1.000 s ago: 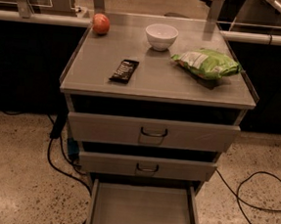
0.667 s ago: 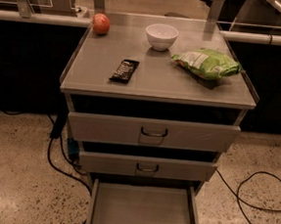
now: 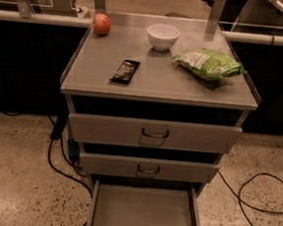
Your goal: Close bottom drawer
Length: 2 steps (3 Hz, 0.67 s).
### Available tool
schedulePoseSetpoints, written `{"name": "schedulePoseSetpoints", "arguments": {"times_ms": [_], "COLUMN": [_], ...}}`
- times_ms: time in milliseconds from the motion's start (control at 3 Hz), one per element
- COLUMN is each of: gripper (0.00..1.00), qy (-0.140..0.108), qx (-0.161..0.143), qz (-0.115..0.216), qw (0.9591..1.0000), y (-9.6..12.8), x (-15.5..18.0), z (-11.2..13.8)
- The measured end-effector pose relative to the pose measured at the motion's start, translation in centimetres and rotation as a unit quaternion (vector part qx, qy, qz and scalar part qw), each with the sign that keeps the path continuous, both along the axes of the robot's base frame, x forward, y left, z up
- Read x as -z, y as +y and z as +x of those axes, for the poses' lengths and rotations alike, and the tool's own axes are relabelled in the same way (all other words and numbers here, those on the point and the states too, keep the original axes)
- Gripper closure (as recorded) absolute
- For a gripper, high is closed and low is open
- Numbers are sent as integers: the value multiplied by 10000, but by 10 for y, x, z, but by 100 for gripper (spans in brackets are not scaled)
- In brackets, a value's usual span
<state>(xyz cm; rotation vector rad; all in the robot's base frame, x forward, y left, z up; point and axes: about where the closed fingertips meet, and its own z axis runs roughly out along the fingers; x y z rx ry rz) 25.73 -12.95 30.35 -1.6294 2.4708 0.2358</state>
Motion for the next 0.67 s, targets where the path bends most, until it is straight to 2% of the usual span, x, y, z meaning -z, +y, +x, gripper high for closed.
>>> {"name": "schedulePoseSetpoints", "arguments": {"times_ms": [333, 667], "gripper": [51, 26], "qy": [0, 1], "qx": [0, 0], "qz": [0, 0], "qw": [10000, 10000], "y": [0, 0], "x": [0, 0], "z": [0, 0]}}
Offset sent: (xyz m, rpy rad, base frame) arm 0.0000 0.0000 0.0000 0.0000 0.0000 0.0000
